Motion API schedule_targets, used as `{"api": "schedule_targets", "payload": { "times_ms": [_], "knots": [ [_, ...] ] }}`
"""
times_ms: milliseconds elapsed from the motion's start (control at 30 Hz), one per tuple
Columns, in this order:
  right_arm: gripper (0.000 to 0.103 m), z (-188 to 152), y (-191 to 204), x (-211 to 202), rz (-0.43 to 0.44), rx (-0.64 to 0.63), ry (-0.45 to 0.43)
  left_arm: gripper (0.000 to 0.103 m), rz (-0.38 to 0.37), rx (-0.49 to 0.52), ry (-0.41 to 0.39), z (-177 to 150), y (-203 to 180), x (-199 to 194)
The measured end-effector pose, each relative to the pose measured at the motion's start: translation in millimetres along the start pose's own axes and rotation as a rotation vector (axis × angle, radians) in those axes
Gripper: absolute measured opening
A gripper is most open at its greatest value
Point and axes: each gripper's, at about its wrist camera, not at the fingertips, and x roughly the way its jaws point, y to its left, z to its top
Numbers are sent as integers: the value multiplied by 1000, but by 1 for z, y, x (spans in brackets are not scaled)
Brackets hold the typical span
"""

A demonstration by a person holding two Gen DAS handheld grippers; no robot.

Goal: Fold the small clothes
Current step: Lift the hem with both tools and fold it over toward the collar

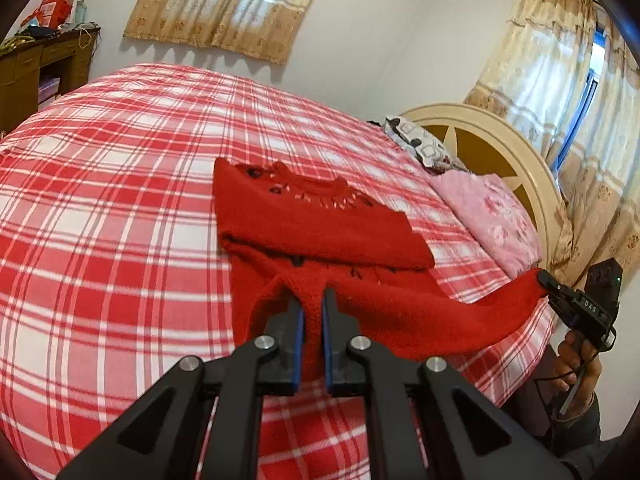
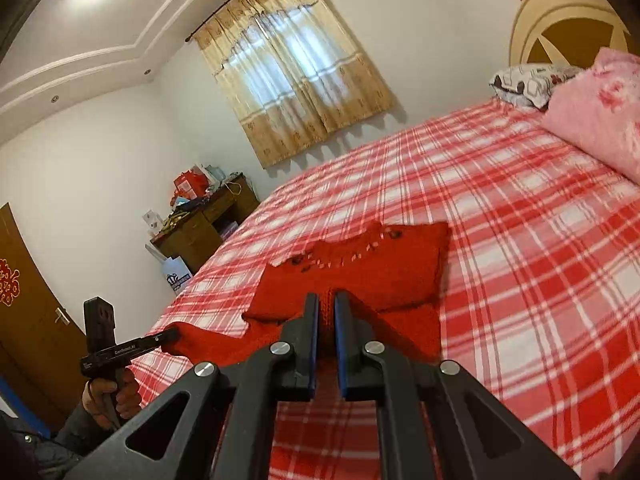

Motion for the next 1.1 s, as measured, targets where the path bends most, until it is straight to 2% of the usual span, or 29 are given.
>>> {"api": "schedule_targets", "payload": {
  "times_ms": [367, 733, 900, 1100],
  "knots": [
    [7, 49, 10, 28, -5, -33, -39, 8, -34, -42, -62, 43, 3, 7],
    [7, 85, 0, 71, -39, -36, -31, 8, -28, -47, -85, 92, 8, 38],
    [7, 96, -17, 102, -71, -20, -2, 8, -15, -40, -81, 111, 11, 61],
    [7, 98, -49, 147, -112, 28, 56, 8, 22, -59, -39, 122, 26, 100]
  ]
}}
